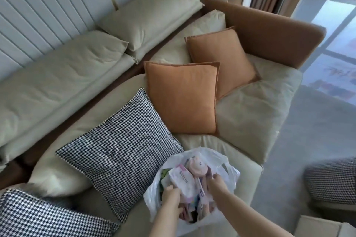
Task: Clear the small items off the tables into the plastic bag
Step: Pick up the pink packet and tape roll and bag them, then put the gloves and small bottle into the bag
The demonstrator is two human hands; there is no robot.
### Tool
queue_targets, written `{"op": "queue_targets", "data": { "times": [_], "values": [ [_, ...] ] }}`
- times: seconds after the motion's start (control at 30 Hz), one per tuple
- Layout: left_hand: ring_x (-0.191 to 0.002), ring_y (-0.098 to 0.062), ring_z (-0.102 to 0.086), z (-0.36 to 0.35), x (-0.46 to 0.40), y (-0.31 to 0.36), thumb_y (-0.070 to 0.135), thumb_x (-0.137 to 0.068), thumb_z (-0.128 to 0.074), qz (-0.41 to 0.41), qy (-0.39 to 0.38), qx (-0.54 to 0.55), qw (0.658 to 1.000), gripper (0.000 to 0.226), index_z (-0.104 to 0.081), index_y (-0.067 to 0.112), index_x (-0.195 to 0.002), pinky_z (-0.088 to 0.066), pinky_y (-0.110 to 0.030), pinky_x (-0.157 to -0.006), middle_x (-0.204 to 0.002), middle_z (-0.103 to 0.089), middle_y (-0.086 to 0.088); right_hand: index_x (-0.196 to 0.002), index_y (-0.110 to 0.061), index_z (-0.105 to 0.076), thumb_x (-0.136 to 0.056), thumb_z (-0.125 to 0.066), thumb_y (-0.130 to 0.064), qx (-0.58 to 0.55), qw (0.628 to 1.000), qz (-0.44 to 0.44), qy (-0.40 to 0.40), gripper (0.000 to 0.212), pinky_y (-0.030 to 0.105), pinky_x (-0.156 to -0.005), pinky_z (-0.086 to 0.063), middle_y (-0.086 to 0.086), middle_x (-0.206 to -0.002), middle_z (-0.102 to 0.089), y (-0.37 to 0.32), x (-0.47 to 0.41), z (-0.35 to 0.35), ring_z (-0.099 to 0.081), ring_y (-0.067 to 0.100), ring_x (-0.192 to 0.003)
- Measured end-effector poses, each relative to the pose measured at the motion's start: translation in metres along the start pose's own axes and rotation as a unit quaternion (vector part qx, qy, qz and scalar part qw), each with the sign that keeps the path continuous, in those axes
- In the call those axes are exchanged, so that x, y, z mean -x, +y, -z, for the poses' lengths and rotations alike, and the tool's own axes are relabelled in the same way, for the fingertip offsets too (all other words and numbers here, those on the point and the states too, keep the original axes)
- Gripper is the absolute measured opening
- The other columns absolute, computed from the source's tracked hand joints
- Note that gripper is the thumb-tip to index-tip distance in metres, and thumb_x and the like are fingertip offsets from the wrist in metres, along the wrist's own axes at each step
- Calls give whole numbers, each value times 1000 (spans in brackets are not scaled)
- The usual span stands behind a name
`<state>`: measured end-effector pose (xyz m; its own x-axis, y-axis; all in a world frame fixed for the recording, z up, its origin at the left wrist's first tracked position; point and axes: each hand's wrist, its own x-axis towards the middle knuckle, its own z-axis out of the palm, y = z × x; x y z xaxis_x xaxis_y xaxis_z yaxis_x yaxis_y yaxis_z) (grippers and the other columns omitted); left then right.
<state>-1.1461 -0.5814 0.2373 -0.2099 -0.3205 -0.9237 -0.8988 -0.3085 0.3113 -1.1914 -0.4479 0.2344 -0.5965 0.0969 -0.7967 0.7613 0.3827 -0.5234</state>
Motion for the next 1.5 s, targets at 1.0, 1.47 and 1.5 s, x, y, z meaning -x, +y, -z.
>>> {"op": "queue_targets", "data": {
  "times": [1.0, 1.47, 1.5],
  "values": [
    [-111, -15, -60, -90, 216, -194, 31, -93, -50, -460, -253, -649, 551, 31, -63, 17, -117, -42, -19, -86, -119, -66, -2, -111, -20, -62, -91, -49, -33, 32, 951, -14, 307, 27, 26, -87, -44, 2, -119, -63, 275, 275, 126, -57, 19, -112],
    [-77, -16, -49, -201, 307, -390, 30, -92, -48, -485, -321, -743, 331, 35, -36, 26, -59, -35, -24, -66, -81, -50, 0, -105, -16, -63, -91, -47, -32, -147, 875, -175, 427, 26, 30, -84, -46, 7, -112, -66, 498, 381, 200, -60, 27, -104],
    [-80, -19, -55, -206, 311, -405, 30, -92, -48, -484, -323, -747, 321, 30, -42, 26, -63, -39, -25, -69, -83, -55, -2, -106, -16, -63, -92, -47, -32, -158, 871, -179, 429, 27, 30, -83, -46, 7, -112, -67, 513, 385, 205, -60, 27, -105]
  ]
}}
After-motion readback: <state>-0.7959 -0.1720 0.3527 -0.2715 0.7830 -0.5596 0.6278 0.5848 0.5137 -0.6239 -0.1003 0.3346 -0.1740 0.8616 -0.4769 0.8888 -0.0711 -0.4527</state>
